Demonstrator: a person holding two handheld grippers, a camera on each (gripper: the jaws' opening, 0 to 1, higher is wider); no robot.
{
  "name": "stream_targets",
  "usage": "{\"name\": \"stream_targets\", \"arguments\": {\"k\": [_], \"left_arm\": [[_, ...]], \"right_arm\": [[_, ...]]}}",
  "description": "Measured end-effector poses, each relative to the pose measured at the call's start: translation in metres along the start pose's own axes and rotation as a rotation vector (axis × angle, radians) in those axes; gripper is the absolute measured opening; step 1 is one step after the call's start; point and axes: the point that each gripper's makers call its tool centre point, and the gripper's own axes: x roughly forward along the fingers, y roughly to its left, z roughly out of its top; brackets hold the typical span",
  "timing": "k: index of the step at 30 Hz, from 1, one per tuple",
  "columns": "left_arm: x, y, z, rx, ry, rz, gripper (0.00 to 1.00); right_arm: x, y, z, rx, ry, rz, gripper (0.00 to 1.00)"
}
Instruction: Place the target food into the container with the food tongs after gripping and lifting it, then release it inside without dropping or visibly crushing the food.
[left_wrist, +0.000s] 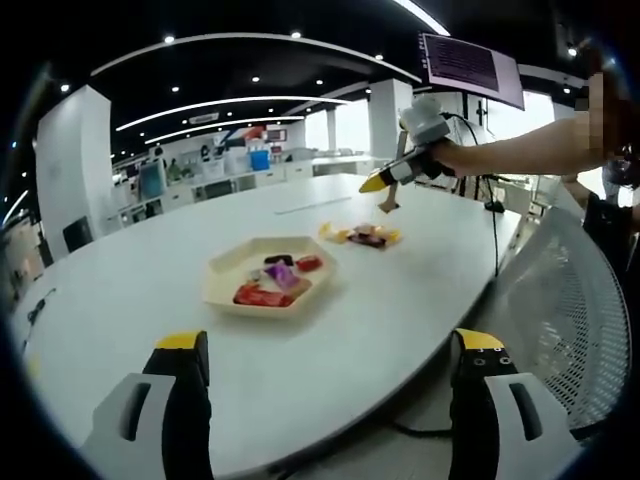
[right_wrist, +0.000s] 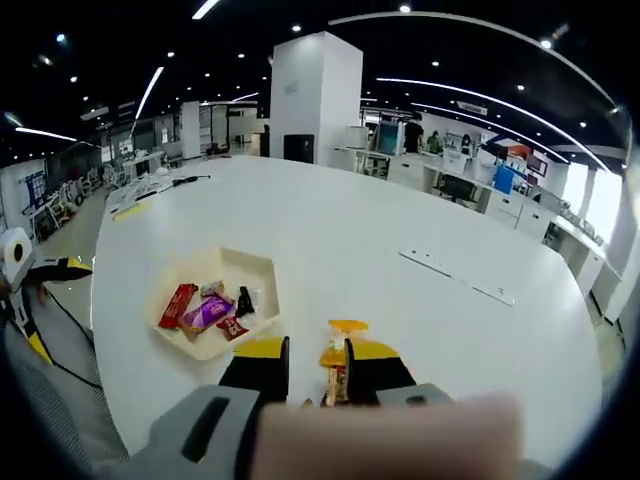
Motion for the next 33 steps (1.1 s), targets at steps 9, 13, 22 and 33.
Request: {"name": "stream_targets", "arguments": {"k": [9,13,22,33], "left_arm": [[0.000,0.001,0.001,0.001,-0.005,0.003,0.98],[-0.001,0.001,0.001,0.001,-0.010,0.006,0.98],[0.000,0.001,0.001,0.001,-0.008,0.006,0.97],[-0.001,0.002,0.001,0.000,-0.012,0.013,0.97]], "right_arm": [[0.009,0.015,0.014,-0.011,0.000,0.032,0.21],[0.019,0.030,0.022,-0.011,-0.001,0.063,0.21],[0.050,0.071,0.040,-0.041,-0.013,0.138,0.21],[0.080,0.114,0.062,-0.052,-0.034,0.224,0.21]]}}
